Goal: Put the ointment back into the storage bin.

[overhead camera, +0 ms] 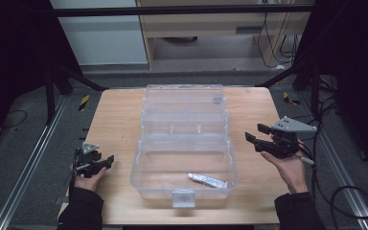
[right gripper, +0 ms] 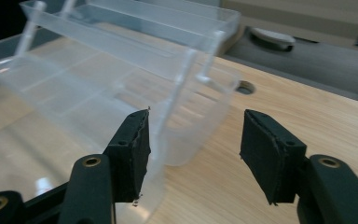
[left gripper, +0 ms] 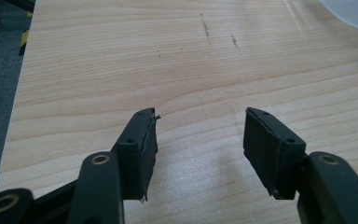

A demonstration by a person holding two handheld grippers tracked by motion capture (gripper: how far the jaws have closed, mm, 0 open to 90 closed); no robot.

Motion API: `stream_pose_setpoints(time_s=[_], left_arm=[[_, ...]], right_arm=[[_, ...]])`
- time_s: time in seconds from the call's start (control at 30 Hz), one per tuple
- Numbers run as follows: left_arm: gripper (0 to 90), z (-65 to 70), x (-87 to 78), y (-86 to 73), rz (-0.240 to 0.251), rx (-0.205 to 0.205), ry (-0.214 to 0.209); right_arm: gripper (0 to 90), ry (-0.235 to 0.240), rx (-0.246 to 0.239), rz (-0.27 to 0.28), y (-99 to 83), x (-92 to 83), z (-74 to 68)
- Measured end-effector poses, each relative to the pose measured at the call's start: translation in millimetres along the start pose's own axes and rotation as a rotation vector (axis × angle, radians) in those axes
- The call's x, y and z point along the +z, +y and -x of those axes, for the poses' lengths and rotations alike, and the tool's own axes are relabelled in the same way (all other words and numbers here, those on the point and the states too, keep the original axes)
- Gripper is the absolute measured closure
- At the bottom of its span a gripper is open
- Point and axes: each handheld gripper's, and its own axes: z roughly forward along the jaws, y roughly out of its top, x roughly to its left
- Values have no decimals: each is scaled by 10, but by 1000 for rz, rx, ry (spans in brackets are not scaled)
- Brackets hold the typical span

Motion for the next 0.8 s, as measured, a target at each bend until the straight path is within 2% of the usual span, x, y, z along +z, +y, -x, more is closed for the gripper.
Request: stream_pose_setpoints(time_s=[0.17,0.2,0.23,0.27,0.33,0.4,0.47,0.57,0.7,0.8], left_arm=[[454,-6,-14,-3,21,-3,6],[454,-8,-16,-4,22,-3,5],[455,-11,-20,-7,27,-1,12],[450,-11,-20,-7,27,-1,12],[451,-19,-24,-9,34,-1,11],[453,-32,-29,-12,45,-8,6],[447,-39,-34,-14,55,-4,17],[434,-42,-41,-15,62,2,28],[428,-48,-51,-20,71,9,37],[432,-59,-51,-26,78,-3,17]], right_arm=[[327,-75,45,-14,-298,65,182],[327,-75,45,-14,-298,65,182],[309,-88,66,-26,-410,103,233],[309,-88,66,-26,-410,103,233],[295,-102,88,-23,-528,133,286],[282,-117,116,-41,-642,170,346],[265,-144,109,-77,-740,200,406],[245,-160,133,-98,-842,218,461],[212,-190,132,-128,-964,216,514],[199,-201,127,-139,-1003,216,536]])
